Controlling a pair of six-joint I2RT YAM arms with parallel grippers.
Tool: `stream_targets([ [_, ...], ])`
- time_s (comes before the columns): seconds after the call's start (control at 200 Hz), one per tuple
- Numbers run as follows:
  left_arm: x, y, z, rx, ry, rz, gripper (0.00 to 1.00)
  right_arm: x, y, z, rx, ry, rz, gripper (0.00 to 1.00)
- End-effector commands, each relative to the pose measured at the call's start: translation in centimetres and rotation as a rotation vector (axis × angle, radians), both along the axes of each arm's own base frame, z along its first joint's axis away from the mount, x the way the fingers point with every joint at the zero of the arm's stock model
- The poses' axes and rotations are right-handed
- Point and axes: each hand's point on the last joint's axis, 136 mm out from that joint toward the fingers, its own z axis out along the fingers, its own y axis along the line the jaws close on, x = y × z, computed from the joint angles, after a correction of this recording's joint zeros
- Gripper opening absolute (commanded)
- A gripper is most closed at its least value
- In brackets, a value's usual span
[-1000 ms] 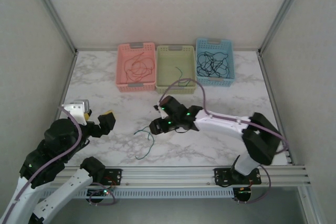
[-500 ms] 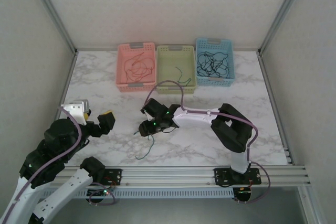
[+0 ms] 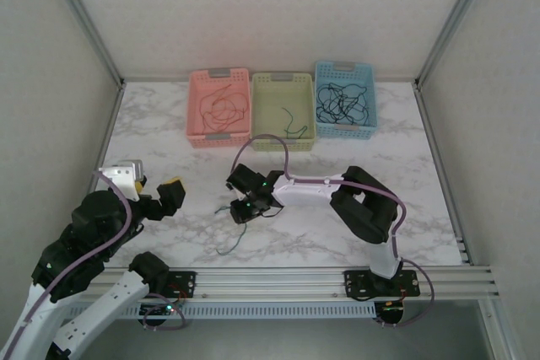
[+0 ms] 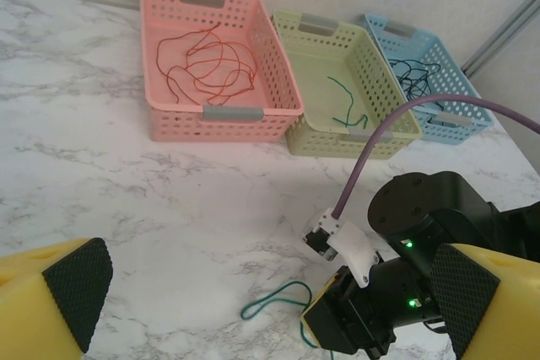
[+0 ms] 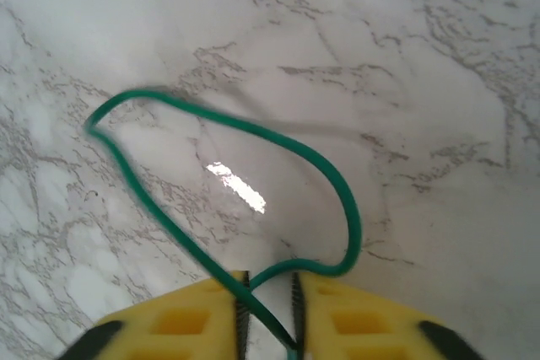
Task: Untangle the cables
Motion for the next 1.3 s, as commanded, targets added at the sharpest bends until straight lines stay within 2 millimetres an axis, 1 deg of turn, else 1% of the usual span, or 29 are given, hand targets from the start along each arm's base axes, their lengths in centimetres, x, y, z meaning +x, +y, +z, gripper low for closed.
stream_targets([
  [0.0, 0.2, 0.3, -0.9, 0.016, 0.029, 0.022, 1.0, 0.5, 0.8, 1.9, 0.025, -0.049, 0.012, 0.11],
  [0.06, 0.2, 0.3, -0.9, 0.014, 0.028, 0.024, 1.0, 0.7, 0.9, 2.9, 0.041, -0.069, 0.012, 0.05],
  [0.13, 0.2, 0.3, -0.9, 0.014, 0.028, 0.024, 1.0, 1.0, 1.1, 4.4, 0.069, -0.104, 0.008, 0.0],
  [0.255, 0.2, 0.3, -0.9, 0.014, 0.028, 0.023, 1.0, 2.1, 0.8, 7.8, 0.1, -0.182, -0.006, 0.0],
  [0.36, 0.2, 0.3, -0.8, 0.013, 0.026, 0.025, 1.0, 3.8, 0.1, 11.7, 0.134, -0.25, -0.022, 0.0],
  [0.471, 0.2, 0.3, -0.9, 0.013, 0.028, 0.024, 1.0, 7.9, -2.5, 15.8, 0.149, -0.322, -0.096, 0.0],
  [0.576, 0.2, 0.3, -0.9, 0.011, 0.026, 0.022, 1.0, 13.5, -6.8, 19.3, 0.147, -0.375, -0.262, 0.0],
  [0.616, 0.2, 0.3, -0.9, 0.011, 0.026, 0.022, 1.0, 15.7, -8.3, 20.3, 0.157, -0.39, -0.316, 0.0],
  [0.631, 0.2, 0.2, -0.9, 0.011, 0.026, 0.022, 1.0, 16.2, -8.6, 20.6, 0.157, -0.397, -0.328, 0.0],
  [0.651, 0.2, 0.2, -0.9, 0.011, 0.027, 0.021, 1.0, 17.8, -10.1, 21.0, 0.143, -0.417, -0.378, 0.0],
  [0.686, 0.3, 0.2, -0.9, 0.013, 0.029, 0.019, 1.0, 19.4, -11.4, 21.5, 0.113, -0.444, -0.429, 0.0],
  [0.776, 0.2, 0.1, -1.0, 0.014, 0.031, 0.016, 1.0, 23.1, -14.5, 22.2, 0.063, -0.493, -0.541, 0.0],
  [0.836, 0.3, 0.1, -1.0, 0.015, 0.032, 0.018, 1.0, 25.3, -15.8, 22.4, 0.056, -0.516, -0.601, 0.0],
  [0.881, 0.3, 0.1, -1.0, 0.014, 0.031, 0.019, 1.0, 26.8, -16.4, 22.2, 0.032, -0.528, -0.631, 0.0],
  [0.891, 0.2, 0.2, -1.0, 0.014, 0.031, 0.019, 1.0, 27.0, -16.6, 21.8, 0.021, -0.521, -0.637, 0.0],
  [1.011, 0.2, 0.2, -0.9, 0.014, 0.029, 0.019, 1.0, 30.0, -16.3, 20.3, -0.026, -0.503, -0.65, 0.0],
  [1.106, 0.2, 0.2, -1.0, 0.014, 0.031, 0.021, 1.0, 32.0, -16.8, 19.0, -0.105, -0.519, -0.684, 0.0],
  [1.196, 0.2, 0.2, -0.9, 0.012, 0.028, 0.021, 1.0, 33.4, -17.4, 18.0, -0.148, -0.527, -0.718, 0.0],
  [1.292, 0.3, 0.2, -1.0, 0.014, 0.031, 0.021, 1.0, 34.4, -17.3, 16.9, -0.166, -0.519, -0.733, 0.0],
])
